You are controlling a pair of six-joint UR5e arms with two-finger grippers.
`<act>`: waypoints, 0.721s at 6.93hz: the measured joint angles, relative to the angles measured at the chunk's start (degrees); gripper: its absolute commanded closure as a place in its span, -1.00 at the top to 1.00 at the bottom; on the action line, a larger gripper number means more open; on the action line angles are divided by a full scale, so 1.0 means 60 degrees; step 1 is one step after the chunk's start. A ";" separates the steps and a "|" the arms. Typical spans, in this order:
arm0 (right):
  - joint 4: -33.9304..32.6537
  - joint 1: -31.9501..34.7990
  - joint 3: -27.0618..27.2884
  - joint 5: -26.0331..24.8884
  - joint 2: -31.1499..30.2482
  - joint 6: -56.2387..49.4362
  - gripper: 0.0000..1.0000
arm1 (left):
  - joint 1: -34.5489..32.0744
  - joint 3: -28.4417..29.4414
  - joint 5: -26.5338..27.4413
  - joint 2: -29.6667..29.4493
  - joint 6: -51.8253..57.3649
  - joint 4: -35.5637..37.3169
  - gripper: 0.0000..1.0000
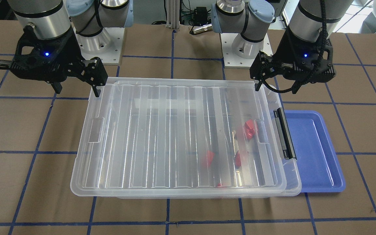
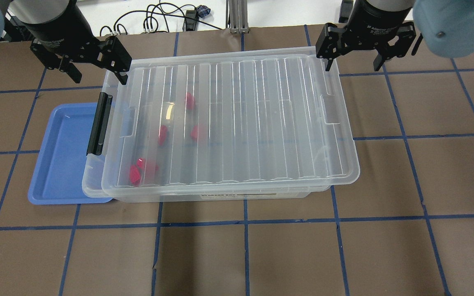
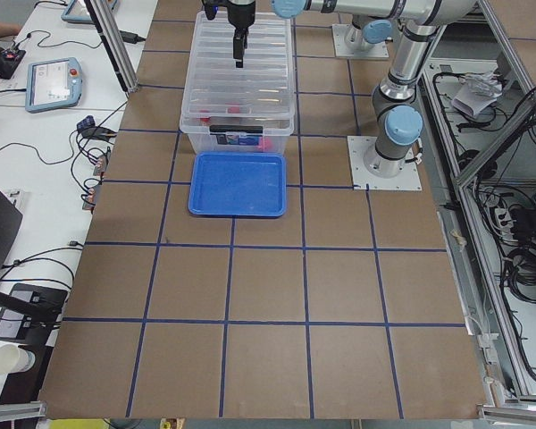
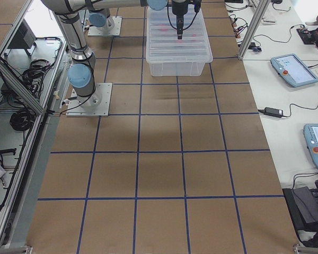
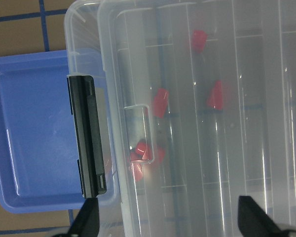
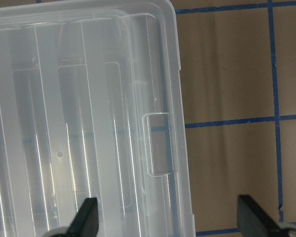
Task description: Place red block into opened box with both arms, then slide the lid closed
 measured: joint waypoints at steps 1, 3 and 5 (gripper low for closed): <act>0.0016 0.0021 -0.0009 -0.0029 -0.0007 0.0022 1.00 | -0.0007 0.0019 0.0011 0.0002 0.0003 -0.0002 1.00; 0.0034 0.0027 -0.0013 -0.0041 -0.0008 0.0024 1.00 | -0.0012 0.0045 0.0015 -0.0011 -0.0030 -0.0013 1.00; 0.0039 0.0034 -0.0021 -0.0003 -0.0013 0.0031 1.00 | -0.0012 0.0063 0.0012 -0.0033 -0.0077 -0.0014 1.00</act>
